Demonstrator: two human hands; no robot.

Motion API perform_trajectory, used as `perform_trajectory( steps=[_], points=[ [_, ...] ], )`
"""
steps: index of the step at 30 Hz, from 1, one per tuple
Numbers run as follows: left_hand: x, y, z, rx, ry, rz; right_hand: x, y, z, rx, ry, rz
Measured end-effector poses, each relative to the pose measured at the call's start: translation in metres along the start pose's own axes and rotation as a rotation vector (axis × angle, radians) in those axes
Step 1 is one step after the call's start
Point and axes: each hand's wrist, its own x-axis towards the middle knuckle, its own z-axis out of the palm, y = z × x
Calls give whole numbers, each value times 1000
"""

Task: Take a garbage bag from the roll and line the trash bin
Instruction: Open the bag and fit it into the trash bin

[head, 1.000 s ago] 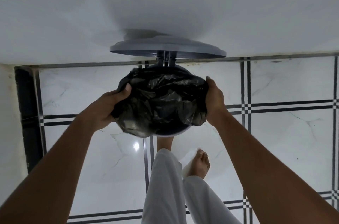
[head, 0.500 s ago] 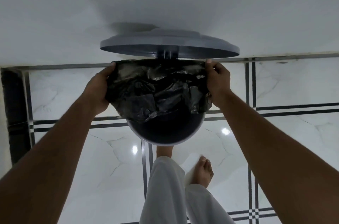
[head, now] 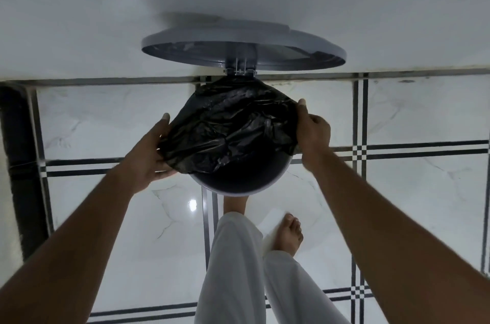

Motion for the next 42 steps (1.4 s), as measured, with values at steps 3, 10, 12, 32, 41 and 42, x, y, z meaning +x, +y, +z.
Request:
perform_trajectory(
  steps=[3,10,12,32,41,42],
  points=[
    [-16,-29,0,-91,-43,-15,-34,17,-6,179,2,145],
    [-32,-84,10,-638,-26,-20,-48,50,-14,465,43,390],
    [-35,-91,14,-738,-31,1,-40,54,-19,586,6,442],
    [28,-95,50,-404,237,-89,19,40,1,295,-73,394],
    [-9,-45,75,-204,750,244,-39,16,9,48,159,-417],
    [-15,-40,85,-190,678,262,-48,18,15,20,84,-488]
  ],
)
